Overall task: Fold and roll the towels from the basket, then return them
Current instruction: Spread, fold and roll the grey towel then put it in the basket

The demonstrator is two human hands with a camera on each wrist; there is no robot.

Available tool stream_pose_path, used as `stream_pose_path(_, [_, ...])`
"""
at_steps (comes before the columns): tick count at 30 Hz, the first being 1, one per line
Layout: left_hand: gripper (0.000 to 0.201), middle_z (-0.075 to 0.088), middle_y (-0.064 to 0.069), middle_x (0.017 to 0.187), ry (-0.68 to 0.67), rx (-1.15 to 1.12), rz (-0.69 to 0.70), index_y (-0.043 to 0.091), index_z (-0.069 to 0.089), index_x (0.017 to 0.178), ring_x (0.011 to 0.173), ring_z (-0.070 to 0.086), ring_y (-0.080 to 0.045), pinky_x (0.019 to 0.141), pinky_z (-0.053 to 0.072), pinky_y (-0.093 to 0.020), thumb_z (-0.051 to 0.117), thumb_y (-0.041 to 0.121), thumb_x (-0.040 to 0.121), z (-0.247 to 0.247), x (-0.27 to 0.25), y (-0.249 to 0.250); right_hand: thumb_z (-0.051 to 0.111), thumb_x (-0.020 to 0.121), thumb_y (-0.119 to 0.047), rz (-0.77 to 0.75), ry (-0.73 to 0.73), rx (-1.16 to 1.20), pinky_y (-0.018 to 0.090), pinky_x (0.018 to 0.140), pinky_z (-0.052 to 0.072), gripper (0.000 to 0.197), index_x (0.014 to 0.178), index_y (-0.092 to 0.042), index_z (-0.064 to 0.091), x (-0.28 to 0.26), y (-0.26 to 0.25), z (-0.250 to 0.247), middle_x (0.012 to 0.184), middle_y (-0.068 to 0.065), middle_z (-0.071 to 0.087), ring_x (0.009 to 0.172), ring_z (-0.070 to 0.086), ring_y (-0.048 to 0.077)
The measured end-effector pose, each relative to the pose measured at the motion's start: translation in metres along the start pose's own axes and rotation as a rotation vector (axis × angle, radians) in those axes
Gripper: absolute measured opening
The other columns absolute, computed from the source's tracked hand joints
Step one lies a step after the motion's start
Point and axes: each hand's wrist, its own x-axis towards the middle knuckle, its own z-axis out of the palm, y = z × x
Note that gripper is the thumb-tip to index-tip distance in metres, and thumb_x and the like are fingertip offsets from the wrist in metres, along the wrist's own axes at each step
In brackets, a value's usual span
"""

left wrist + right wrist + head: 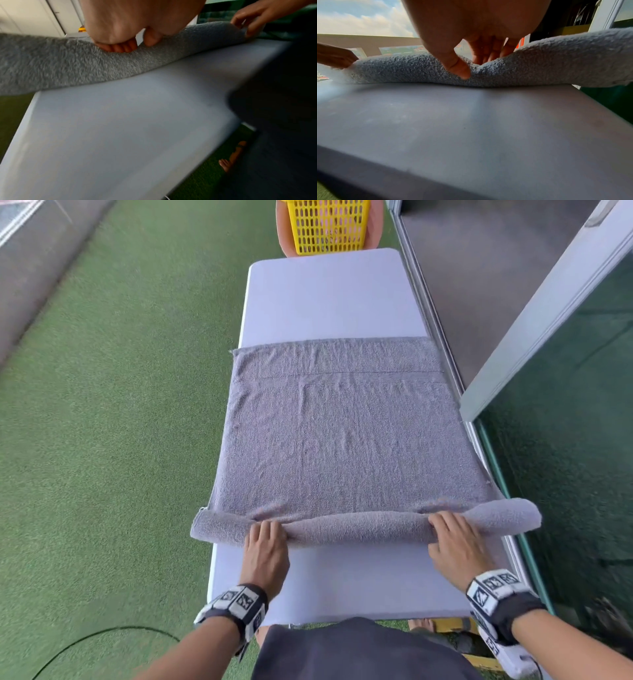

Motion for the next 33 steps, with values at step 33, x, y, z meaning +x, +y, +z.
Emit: stream_pose_path(33, [0.045,0.068,-0.008,0.096,-0.160,0.062,0.062,0.006,0.065,0.101,0.087,0.063,-0.026,0.082,0.053,-0.039,0.038,-0.007,0.068,-0.001,-0.097,0.000,0.066,0.081,0.000,-0.044,-0.056,0.143,0.038,0.102,0.042,0.041,0.120,-0.010,0.064,-0.104,0.010,0.018,0.119,0.002,0.066,0.109,0.061,0.021])
